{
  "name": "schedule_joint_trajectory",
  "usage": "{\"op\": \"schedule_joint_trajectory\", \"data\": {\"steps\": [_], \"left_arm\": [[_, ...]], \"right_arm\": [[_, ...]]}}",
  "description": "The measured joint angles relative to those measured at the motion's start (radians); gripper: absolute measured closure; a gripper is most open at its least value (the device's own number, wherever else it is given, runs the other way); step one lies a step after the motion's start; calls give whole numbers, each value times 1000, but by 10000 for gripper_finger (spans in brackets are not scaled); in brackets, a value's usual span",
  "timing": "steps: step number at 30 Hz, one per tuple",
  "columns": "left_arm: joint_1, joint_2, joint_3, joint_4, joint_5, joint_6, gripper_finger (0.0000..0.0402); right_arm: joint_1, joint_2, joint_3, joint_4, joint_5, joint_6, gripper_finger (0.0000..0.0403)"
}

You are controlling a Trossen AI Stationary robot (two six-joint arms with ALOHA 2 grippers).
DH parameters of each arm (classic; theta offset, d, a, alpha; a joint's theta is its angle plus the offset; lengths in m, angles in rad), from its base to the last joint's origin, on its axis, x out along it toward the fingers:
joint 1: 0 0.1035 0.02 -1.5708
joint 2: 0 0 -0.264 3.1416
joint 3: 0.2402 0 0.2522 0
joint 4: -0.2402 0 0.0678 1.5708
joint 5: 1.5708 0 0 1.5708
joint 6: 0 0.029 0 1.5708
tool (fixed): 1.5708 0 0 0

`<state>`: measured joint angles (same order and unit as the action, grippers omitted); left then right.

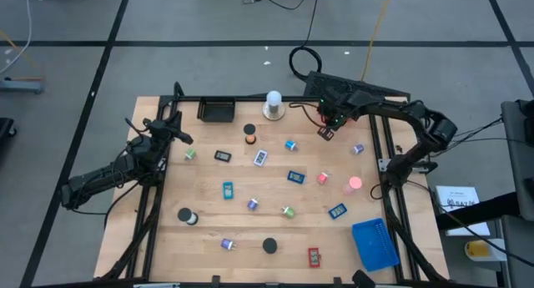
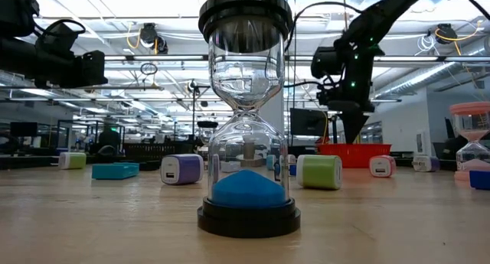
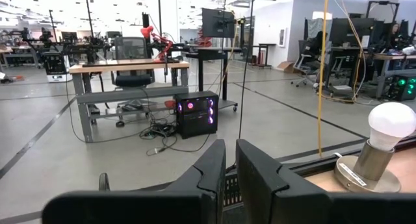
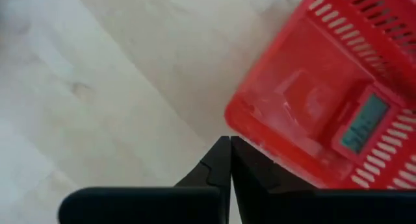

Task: Pick & Place Office items
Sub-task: Put the orange hourglass into the black bin

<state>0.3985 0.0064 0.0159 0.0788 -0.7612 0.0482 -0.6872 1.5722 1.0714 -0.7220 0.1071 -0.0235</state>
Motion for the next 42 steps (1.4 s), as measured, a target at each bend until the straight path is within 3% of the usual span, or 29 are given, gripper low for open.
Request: {"op": "schedule_joint_trajectory", "data": {"steps": [6,18,28,32,39,42], "left_arm": [[0,0,0,0,0,0,360],[0,0,0,0,0,0,360],[0,0,0,0,0,0,360],[0,0,0,0,0,0,360],[0,0,0,0,0,0,360],[0,0,0,0,0,0,360]], "right_arm": [[-1,37,0,66,53,-16,399],[-4,35,0,210,49,-7,398],[91,-98,-3,221,54,-7,399],[133,-172,-88,369,48,-41,399],[202,-349,-324,798,45,-46,399],[213,-427,-412,924,-32,-2,399]]}}
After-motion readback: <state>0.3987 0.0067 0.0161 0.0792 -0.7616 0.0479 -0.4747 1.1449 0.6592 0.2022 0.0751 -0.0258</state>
